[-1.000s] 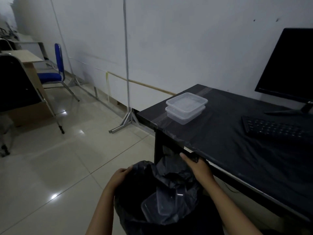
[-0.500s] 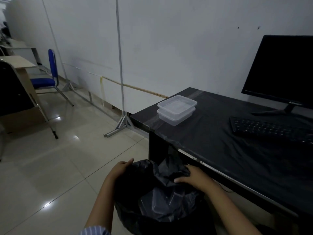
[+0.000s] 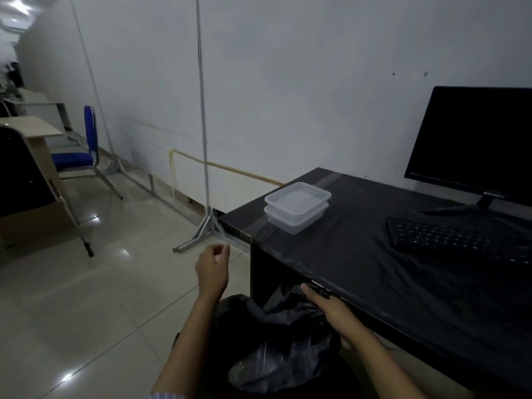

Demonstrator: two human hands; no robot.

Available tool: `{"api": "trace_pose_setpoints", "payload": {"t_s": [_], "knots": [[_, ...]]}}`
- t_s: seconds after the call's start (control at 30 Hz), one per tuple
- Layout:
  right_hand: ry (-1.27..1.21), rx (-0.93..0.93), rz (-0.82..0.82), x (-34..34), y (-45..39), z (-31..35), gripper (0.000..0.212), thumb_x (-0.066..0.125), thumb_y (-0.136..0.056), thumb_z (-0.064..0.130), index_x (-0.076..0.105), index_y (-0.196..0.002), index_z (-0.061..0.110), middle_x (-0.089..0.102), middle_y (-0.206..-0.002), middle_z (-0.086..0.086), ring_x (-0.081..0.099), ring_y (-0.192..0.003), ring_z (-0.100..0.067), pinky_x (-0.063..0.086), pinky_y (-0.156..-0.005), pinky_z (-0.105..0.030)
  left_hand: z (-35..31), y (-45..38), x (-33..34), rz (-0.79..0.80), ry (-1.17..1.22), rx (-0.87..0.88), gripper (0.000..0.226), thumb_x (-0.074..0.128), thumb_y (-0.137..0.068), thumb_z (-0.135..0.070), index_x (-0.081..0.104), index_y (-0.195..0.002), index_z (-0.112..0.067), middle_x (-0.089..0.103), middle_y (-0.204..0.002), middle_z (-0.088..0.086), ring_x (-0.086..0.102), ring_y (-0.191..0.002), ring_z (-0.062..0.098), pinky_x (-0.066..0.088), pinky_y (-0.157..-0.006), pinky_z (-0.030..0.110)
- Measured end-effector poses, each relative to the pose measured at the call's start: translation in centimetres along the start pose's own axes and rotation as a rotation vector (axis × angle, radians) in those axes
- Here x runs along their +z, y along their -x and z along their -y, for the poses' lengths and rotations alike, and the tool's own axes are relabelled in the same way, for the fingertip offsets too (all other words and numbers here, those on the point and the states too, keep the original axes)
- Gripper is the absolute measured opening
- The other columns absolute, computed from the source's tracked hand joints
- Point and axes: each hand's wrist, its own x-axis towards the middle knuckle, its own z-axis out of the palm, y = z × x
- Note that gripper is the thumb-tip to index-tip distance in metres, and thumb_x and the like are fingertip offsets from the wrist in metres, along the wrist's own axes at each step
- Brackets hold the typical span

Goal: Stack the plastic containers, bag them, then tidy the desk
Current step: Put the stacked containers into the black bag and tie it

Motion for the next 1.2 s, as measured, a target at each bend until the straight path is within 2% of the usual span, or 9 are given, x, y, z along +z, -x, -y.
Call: {"api": "trace_pose_setpoints", "payload": {"t_s": [0.1, 0.17, 0.33, 0.47, 0.57, 0.67, 0.77, 0.97, 1.2], "knots": [[-0.025, -0.014, 0.01, 0.4, -0.1, 0.2, 0.066, 0.081, -0.068, 0.047, 0.06, -0.127, 0.026, 0.068, -0.121, 0.004, 0.065, -0.109, -0.016, 0.054, -0.092, -0.03, -5.0, -1.3, 2.1, -0.055, 0.122, 0.176, 0.032, 0.065, -0.088, -0.036, 0.065, -0.103, -0.007, 0.066, -0.099, 0.005, 0.062, -0.098, 0.027, 0.049, -0.083, 0.035], [-0.022, -0.028, 0.014, 0.7, -0.2, 0.3, 0.058, 0.081, -0.069, 0.045, 0.062, -0.122, 0.029, 0.068, -0.12, 0.005, 0.066, -0.108, -0.016, 0.052, -0.097, -0.033, -7.9, -2.4, 3.7, -0.002, 0.061, 0.22, 0.062, 0.072, -0.076, -0.054, 0.058, -0.117, -0.01, 0.062, -0.112, 0.007, 0.056, -0.108, 0.025, 0.047, -0.093, 0.041], [0.0, -0.043, 0.023, 1.7, 0.3, 1.1, 0.052, 0.083, -0.062, 0.053, 0.068, -0.108, 0.034, 0.074, -0.105, 0.014, 0.07, -0.094, -0.005, 0.053, -0.074, -0.014, -11.9, -4.2, 7.4, 0.218, -0.238, 0.189, 0.132, 0.066, -0.043, -0.086, 0.014, -0.149, -0.026, 0.044, -0.139, 0.017, 0.041, -0.13, 0.036, 0.034, -0.108, 0.054], [-0.009, -0.071, -0.056, 1.9, 0.2, 1.6, 0.075, 0.076, -0.066, 0.064, 0.058, -0.131, 0.03, 0.065, -0.123, 0.009, 0.062, -0.111, -0.015, 0.05, -0.097, -0.03, -12.7, -5.0, 9.5, 0.359, -0.359, 0.209, 0.128, 0.066, -0.039, -0.088, 0.013, -0.146, -0.04, 0.042, -0.141, 0.019, 0.038, -0.132, 0.04, 0.027, -0.11, 0.059], [-0.058, 0.022, -0.064, 1.9, 0.2, 2.0, 0.079, 0.066, -0.065, 0.075, 0.06, -0.128, 0.027, 0.067, -0.114, 0.007, 0.063, -0.106, -0.016, 0.054, -0.084, -0.029, -12.5, -5.2, 10.3, 0.313, -0.375, 0.258, 0.112, 0.069, -0.05, -0.081, 0.032, -0.143, -0.029, 0.046, -0.135, 0.013, 0.045, -0.127, 0.034, 0.035, -0.109, 0.051], [-0.107, 0.079, -0.063, 1.8, 0.3, 2.0, 0.081, 0.061, -0.066, 0.078, 0.061, -0.126, 0.025, 0.068, -0.106, 0.007, 0.065, -0.098, -0.015, 0.055, -0.069, -0.023, -12.0, -4.8, 9.8, 0.232, -0.129, 0.299, 0.096, 0.077, -0.061, -0.064, 0.042, -0.139, -0.019, 0.042, -0.131, 0.01, 0.048, -0.12, 0.027, 0.041, -0.104, 0.032], [-0.141, 0.086, -0.057, 2.0, 0.1, 2.0, 0.086, 0.063, -0.068, 0.076, 0.06, -0.132, 0.02, 0.069, -0.118, 0.0, 0.065, -0.107, -0.021, 0.054, -0.09, -0.034, -11.1, -4.3, 7.6, 0.191, 0.134, 0.315, 0.091, 0.082, -0.063, -0.055, 0.044, -0.137, -0.019, 0.04, -0.13, 0.005, 0.046, -0.121, 0.019, 0.038, -0.102, 0.022], [-0.18, 0.071, -0.069, 2.9, 0.0, 1.9, 0.086, 0.066, -0.066, 0.073, 0.054, -0.136, 0.023, 0.068, -0.103, 0.01, 0.066, -0.097, -0.013, 0.055, -0.067, -0.021, -4.4, -1.3, -1.1, 0.212, 0.549, 0.152, 0.09, 0.081, -0.062, -0.05, 0.039, -0.138, -0.025, 0.045, -0.139, 0.006, 0.054, -0.123, 0.02, 0.047, -0.103, 0.044], [-0.158, 0.092, -0.141, 3.7, -0.9, 1.1, 0.087, 0.06, -0.076, 0.069, 0.04, -0.146, 0.022, 0.06, -0.091, 0.013, 0.063, -0.082, -0.008, 0.055, -0.06, -0.021, 5.9, 3.3, -9.4, 0.31, 0.669, -0.058, 0.079, 0.08, -0.06, -0.036, 0.043, -0.129, -0.042, 0.039, -0.143, 0.013, 0.057, -0.12, 0.029, 0.048, -0.099, 0.044]]}}
